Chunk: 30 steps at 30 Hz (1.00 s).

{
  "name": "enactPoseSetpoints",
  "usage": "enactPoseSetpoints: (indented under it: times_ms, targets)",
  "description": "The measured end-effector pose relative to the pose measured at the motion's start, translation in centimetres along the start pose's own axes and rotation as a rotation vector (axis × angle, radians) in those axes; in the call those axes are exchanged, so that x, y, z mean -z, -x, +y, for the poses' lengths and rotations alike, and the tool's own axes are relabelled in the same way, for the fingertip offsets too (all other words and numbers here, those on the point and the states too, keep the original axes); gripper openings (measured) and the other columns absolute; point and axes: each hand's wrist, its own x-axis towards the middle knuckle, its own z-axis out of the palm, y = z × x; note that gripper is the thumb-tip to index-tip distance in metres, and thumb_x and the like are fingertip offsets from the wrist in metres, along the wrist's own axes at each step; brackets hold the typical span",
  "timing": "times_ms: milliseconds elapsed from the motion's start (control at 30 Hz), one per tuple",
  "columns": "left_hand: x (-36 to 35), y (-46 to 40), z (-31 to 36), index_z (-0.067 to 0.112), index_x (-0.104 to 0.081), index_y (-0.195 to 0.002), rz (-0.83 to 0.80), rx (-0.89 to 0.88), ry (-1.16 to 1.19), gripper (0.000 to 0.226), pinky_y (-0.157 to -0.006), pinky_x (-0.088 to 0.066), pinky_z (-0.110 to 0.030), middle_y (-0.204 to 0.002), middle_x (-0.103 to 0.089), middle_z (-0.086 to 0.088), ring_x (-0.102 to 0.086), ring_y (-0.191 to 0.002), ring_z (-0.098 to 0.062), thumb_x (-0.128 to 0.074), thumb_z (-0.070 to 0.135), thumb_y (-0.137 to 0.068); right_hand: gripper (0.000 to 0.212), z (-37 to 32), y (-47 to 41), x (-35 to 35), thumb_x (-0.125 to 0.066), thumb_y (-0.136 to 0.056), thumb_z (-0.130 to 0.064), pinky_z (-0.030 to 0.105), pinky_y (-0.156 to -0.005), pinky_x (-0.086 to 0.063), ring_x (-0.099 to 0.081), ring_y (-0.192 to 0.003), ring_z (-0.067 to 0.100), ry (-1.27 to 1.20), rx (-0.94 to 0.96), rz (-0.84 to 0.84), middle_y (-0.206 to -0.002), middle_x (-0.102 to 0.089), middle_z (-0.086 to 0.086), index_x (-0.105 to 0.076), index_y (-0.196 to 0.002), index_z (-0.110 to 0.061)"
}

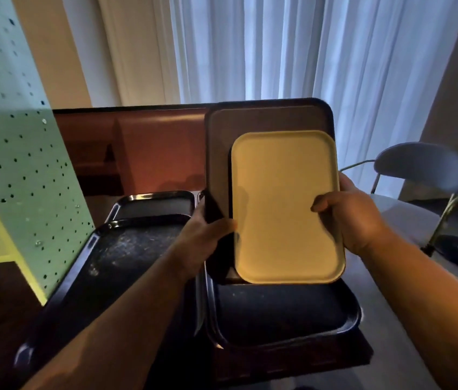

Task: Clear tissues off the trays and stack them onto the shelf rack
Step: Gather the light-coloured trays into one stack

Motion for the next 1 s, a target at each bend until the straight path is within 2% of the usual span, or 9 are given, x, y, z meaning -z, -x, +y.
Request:
enactPoseSetpoints:
  times_ms: [133, 267, 367, 500, 600, 667, 767, 900, 1000]
  targets:
    - [-1.3, -0.3, -1.3, 0.015, -0.06, -0.122, 0.103, -0.073, -0.073, 0.05, -0.084, -0.059, -0.034, -0.112, -0.075, -0.01, -0.074, -0.101, -0.022, -0.078, 0.009, -0.076, 0.069, 1.3, 1.6, -0.3, -0.05, -0.076, 0.014, 0.029, -0.07, -0.051, -0.066, -0.099, 0.021, 0.037, 0.137, 0.075, -0.11, -0.068, 0.003, -0.055, -0.132, -0.027]
    - [-1.7, -0.3, -1.6, 0.013, -0.066, -0.115, 0.205, -0.177, -0.141, 0.05, -0.083, -0.058, -0.038, -0.105, -0.077, -0.007, -0.074, -0.099, -0.025, -0.083, 0.025, -0.07, 0.055, 2.7, 2.5, -0.3, -0.054, -0.08, -0.007, 0.043, -0.087, -0.055, -0.065, -0.109, 0.022, 0.07, 0.237, 0.113, -0.117, -0.068, -0.002, -0.057, -0.128, -0.032]
    - [-2.1, 0.3, -1.7, 0.023, -0.063, -0.107, 0.258, -0.216, -0.148, 0.043, -0.072, -0.057, -0.023, -0.093, -0.078, 0.011, -0.074, -0.086, -0.007, -0.083, 0.005, -0.074, 0.053, 2.7, 3.3, -0.3, -0.055, -0.08, -0.023, 0.047, -0.093, -0.054, -0.063, -0.112, 0.02, 0.1, 0.281, 0.142, -0.123, -0.064, -0.002, -0.053, -0.133, -0.031]
    - [-2.4, 1.1, -1.1, 0.026, -0.054, -0.123, 0.251, -0.296, -0.171, 0.063, -0.074, -0.054, -0.015, -0.102, -0.074, 0.026, -0.07, -0.094, 0.004, -0.081, -0.005, -0.075, 0.052, 2.9, 4.2, -0.2, -0.057, -0.085, -0.044, 0.042, -0.093, -0.055, -0.062, -0.114, 0.016, 0.12, 0.344, 0.137, -0.126, -0.062, -0.004, -0.05, -0.135, -0.032]
    - [-2.3, 1.6, -0.5, 0.03, -0.051, -0.129, 0.24, -0.354, -0.167, 0.07, -0.083, -0.054, -0.019, -0.115, -0.072, 0.022, -0.069, -0.106, -0.002, -0.083, 0.007, -0.071, 0.046, 3.3, 4.7, 0.3, -0.058, -0.092, -0.04, 0.043, -0.095, -0.055, -0.063, -0.114, 0.013, 0.153, 0.38, 0.132, -0.126, -0.063, -0.007, -0.05, -0.137, -0.032]
    - [-2.3, 1.9, -0.9, 0.031, -0.05, -0.133, 0.236, -0.358, -0.185, 0.073, -0.089, -0.057, -0.031, -0.119, -0.072, 0.014, -0.07, -0.11, -0.012, -0.084, 0.022, -0.069, 0.041, 3.7, 5.0, 0.3, -0.057, -0.099, -0.039, 0.042, -0.096, -0.055, -0.063, -0.114, 0.009, 0.169, 0.39, 0.143, -0.127, -0.063, -0.009, -0.049, -0.138, -0.033]
    - [-2.8, 2.5, -1.4, 0.027, -0.054, -0.13, 0.312, -0.328, -0.197, 0.07, -0.078, -0.061, -0.038, -0.109, -0.075, 0.002, -0.075, -0.093, -0.017, -0.083, 0.037, -0.067, 0.049, 4.1, 5.5, 0.3, -0.053, -0.095, -0.047, 0.038, -0.098, -0.054, -0.061, -0.116, 0.006, 0.215, 0.411, 0.161, -0.132, -0.06, -0.01, -0.045, -0.142, -0.034]
    - [-4.1, 3.0, -1.2, 0.03, -0.058, -0.113, 0.378, -0.34, -0.103, 0.043, -0.051, -0.055, -0.031, -0.077, -0.074, -0.008, -0.07, -0.059, -0.021, -0.083, 0.019, -0.08, 0.057, 4.1, 6.1, 0.1, -0.057, -0.092, -0.05, 0.028, -0.092, -0.053, -0.06, -0.117, 0.004, 0.25, 0.441, 0.172, -0.132, -0.06, -0.009, -0.042, -0.143, -0.031]
    - [-5.0, 3.2, -0.6, 0.026, -0.053, -0.112, 0.419, -0.328, -0.024, 0.038, -0.04, -0.049, -0.031, -0.059, -0.068, -0.007, -0.06, -0.044, -0.019, -0.077, 0.014, -0.084, 0.067, 3.7, 6.1, -0.1, -0.057, -0.084, -0.054, 0.014, -0.083, -0.047, -0.058, -0.111, -0.002, 0.289, 0.462, 0.221, -0.128, -0.06, -0.009, -0.043, -0.143, -0.026]
